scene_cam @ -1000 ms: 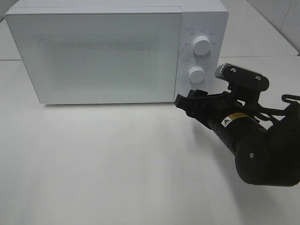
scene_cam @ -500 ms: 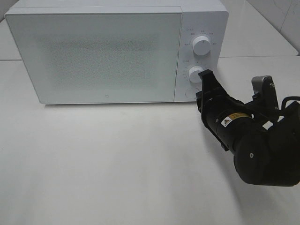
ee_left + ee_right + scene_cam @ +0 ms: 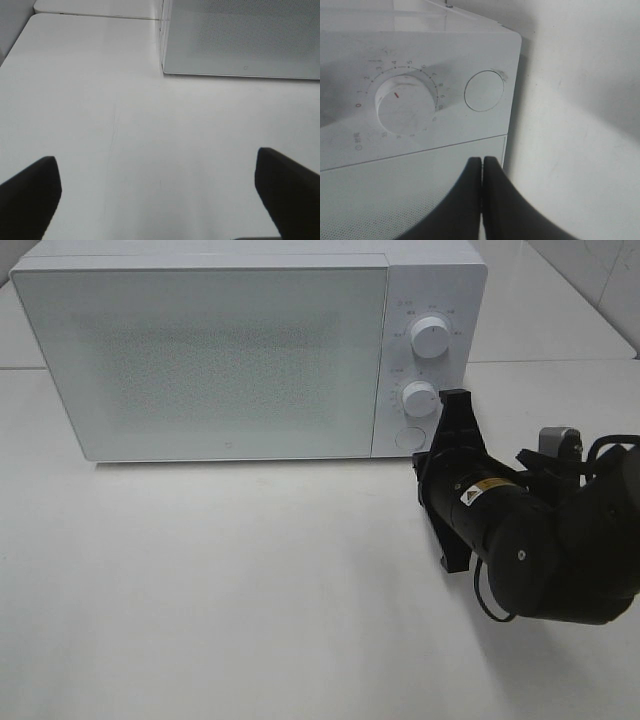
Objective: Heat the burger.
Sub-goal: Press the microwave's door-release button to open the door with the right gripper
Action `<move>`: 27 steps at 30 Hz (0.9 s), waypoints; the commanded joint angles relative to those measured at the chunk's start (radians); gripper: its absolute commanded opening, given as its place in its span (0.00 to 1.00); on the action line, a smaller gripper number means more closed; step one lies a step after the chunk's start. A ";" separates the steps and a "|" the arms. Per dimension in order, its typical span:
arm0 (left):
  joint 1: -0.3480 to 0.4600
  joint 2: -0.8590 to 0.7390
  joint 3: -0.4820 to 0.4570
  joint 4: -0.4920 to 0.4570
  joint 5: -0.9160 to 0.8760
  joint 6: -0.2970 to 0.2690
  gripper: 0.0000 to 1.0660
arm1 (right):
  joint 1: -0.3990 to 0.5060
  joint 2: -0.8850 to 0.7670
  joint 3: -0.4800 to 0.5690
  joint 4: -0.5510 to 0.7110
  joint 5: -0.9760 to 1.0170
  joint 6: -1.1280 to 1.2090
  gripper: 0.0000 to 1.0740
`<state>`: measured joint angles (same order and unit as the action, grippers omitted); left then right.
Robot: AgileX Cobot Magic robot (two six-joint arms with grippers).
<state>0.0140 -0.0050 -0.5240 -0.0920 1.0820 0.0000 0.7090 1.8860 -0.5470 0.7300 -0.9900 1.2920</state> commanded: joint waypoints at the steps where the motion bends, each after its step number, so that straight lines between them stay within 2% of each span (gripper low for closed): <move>1: 0.002 -0.013 0.004 -0.002 -0.012 -0.006 0.93 | 0.002 0.018 -0.024 0.020 0.003 0.016 0.00; 12: 0.002 -0.004 0.004 -0.002 -0.012 -0.006 0.93 | -0.020 0.100 -0.107 0.033 -0.009 0.019 0.00; 19: 0.002 -0.004 0.004 -0.002 -0.012 -0.006 0.93 | -0.075 0.145 -0.178 -0.020 0.016 0.006 0.00; 27: 0.002 -0.004 0.004 -0.001 -0.012 -0.006 0.93 | -0.091 0.191 -0.229 -0.026 0.025 0.006 0.00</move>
<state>0.0140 -0.0050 -0.5240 -0.0920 1.0820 0.0000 0.6300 2.0730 -0.7630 0.7180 -0.9730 1.3070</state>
